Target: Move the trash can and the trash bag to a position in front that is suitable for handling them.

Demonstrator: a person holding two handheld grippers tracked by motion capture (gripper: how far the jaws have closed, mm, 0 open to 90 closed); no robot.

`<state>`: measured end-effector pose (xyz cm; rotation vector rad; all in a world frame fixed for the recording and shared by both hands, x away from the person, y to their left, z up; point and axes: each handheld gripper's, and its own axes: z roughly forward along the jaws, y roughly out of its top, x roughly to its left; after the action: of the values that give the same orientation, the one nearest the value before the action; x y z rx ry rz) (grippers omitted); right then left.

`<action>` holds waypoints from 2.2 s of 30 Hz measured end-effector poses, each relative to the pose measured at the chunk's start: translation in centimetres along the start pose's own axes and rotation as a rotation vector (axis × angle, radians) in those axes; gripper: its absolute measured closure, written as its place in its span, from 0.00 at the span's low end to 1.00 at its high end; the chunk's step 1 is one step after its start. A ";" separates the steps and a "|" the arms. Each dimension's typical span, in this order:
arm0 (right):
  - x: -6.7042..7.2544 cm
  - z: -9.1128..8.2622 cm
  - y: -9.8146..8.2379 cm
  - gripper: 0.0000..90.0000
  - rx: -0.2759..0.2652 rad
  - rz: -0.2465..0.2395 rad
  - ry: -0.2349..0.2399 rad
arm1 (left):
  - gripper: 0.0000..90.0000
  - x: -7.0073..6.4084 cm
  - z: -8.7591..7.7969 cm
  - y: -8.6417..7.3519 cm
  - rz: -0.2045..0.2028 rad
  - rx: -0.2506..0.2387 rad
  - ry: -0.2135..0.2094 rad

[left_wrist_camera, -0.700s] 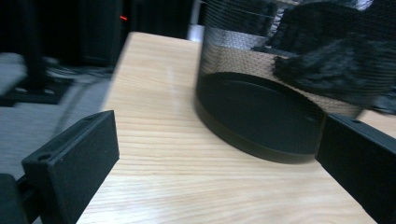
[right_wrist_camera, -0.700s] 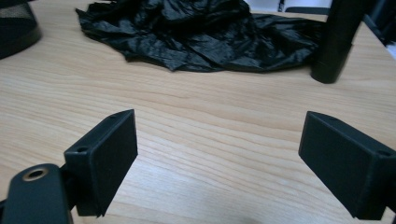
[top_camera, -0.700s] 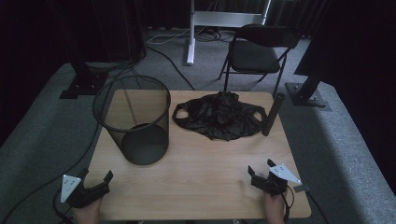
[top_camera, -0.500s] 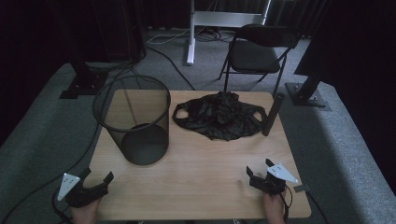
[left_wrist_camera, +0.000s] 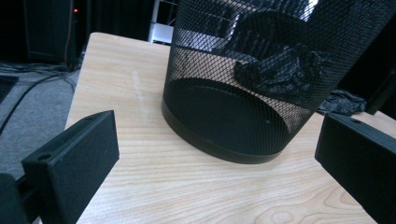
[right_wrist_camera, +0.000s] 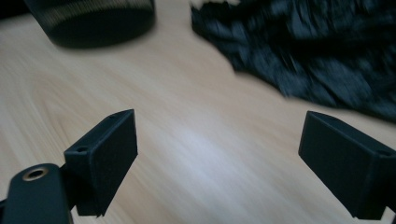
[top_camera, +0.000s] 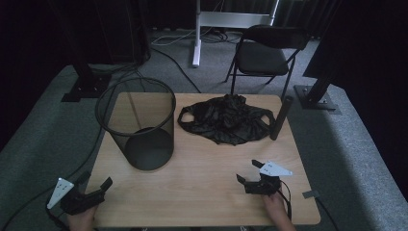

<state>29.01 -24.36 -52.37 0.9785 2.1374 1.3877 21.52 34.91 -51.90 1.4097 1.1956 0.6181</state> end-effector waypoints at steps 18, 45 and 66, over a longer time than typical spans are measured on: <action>3.1 5.3 9.2 0.12 -0.091 -0.066 0.274 | 0.00 -0.1 2.0 5.0 0.144 -0.003 -0.125; 4.3 16.6 15.4 0.15 -0.054 -0.092 0.470 | 0.00 2.3 7.3 9.4 0.231 0.072 -0.214; 6.0 20.0 16.5 0.15 -0.060 -0.129 0.590 | 0.00 3.1 8.5 9.1 0.197 0.097 -0.293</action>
<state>43.76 -3.30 -45.66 0.4223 2.4857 1.8257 32.98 35.58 -46.16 1.6499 0.8709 0.4730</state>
